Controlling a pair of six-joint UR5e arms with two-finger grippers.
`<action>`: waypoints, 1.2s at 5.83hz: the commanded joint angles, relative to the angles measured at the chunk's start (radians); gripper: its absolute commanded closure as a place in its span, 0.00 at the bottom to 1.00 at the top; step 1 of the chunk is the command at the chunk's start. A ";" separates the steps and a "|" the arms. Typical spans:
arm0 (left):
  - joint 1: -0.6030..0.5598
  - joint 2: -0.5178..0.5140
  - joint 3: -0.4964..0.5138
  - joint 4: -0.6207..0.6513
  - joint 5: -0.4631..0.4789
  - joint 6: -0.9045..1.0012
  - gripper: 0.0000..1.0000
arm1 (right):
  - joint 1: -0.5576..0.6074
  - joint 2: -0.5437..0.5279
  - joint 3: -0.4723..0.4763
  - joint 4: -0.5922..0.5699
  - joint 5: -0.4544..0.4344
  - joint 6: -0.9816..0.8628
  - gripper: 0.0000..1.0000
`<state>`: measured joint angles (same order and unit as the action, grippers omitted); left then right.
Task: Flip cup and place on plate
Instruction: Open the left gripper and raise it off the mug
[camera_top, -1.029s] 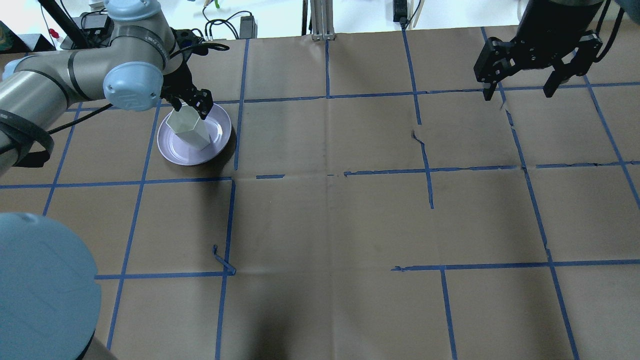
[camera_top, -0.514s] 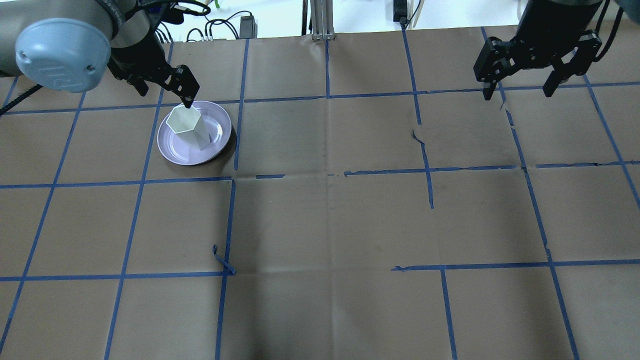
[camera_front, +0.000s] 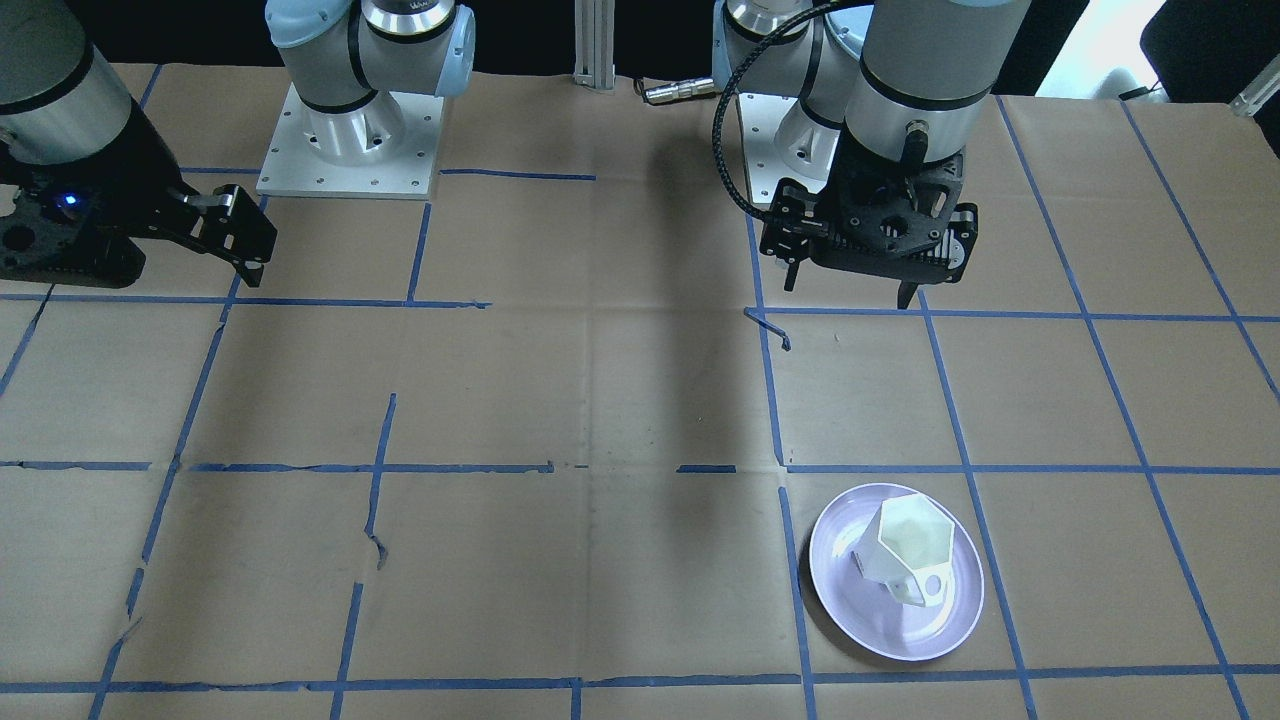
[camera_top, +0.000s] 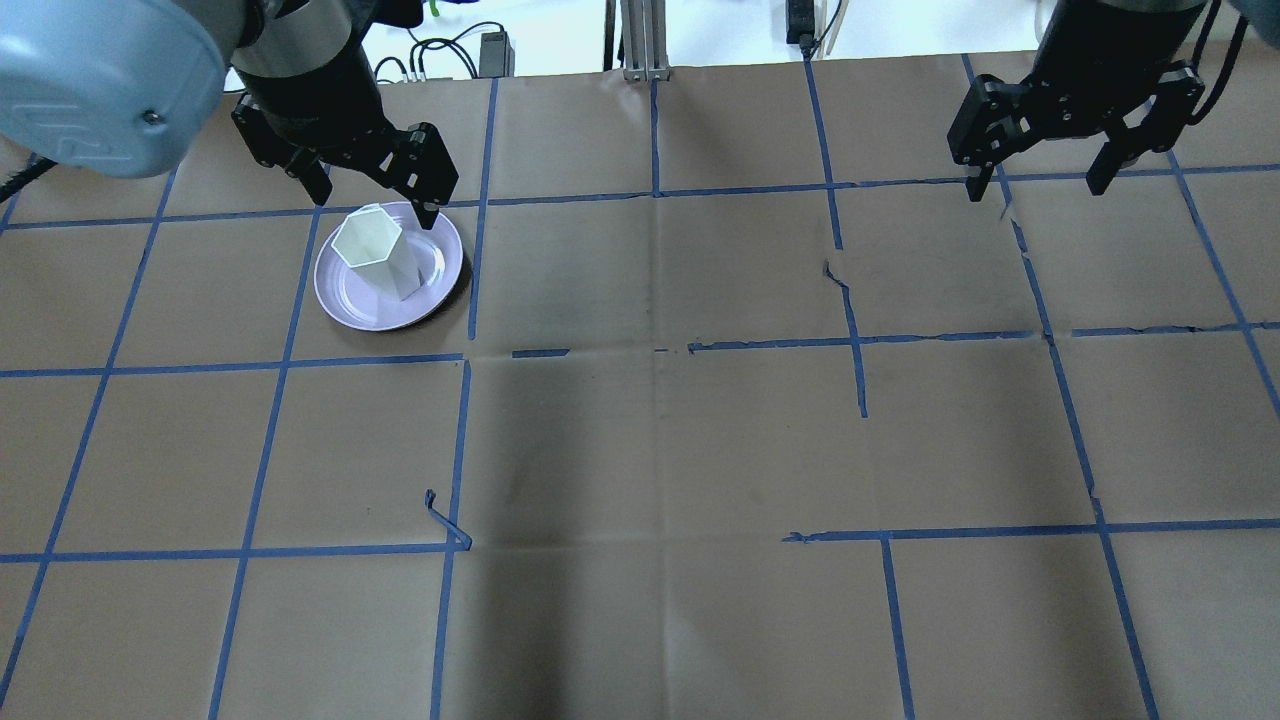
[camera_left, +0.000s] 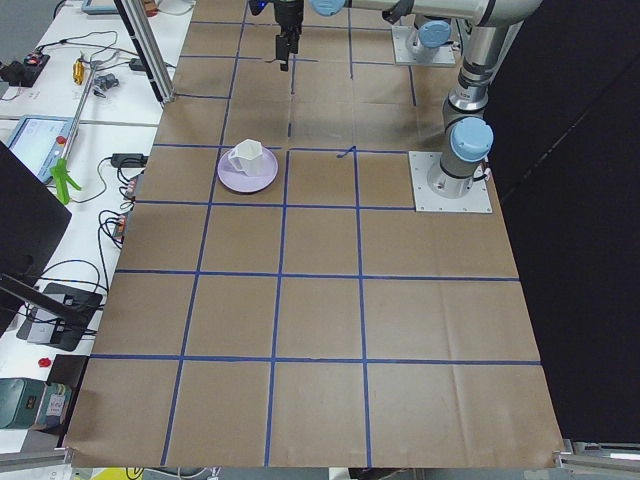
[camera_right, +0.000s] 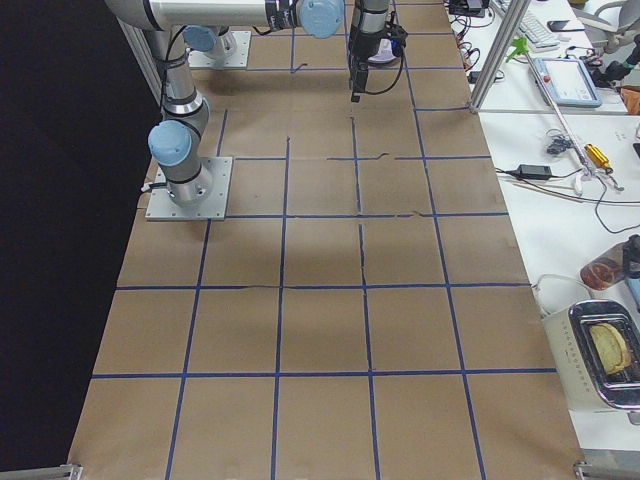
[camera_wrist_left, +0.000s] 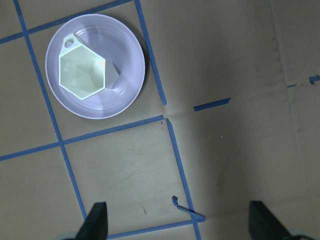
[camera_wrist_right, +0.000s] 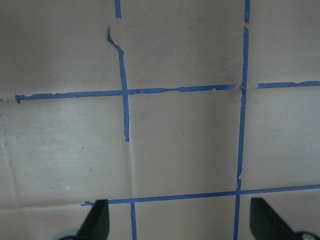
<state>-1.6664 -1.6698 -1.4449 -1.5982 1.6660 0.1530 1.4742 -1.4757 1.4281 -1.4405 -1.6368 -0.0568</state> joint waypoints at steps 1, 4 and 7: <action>0.011 0.012 -0.003 -0.028 -0.011 -0.004 0.01 | 0.000 0.000 0.000 0.000 0.000 0.000 0.00; 0.031 0.031 -0.017 -0.031 -0.064 0.005 0.01 | 0.000 0.000 0.000 0.000 0.000 0.000 0.00; 0.045 0.041 -0.020 -0.029 -0.065 0.011 0.01 | 0.000 0.000 0.000 -0.001 0.000 0.000 0.00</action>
<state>-1.6219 -1.6309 -1.4627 -1.6277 1.6022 0.1634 1.4742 -1.4756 1.4281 -1.4419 -1.6367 -0.0568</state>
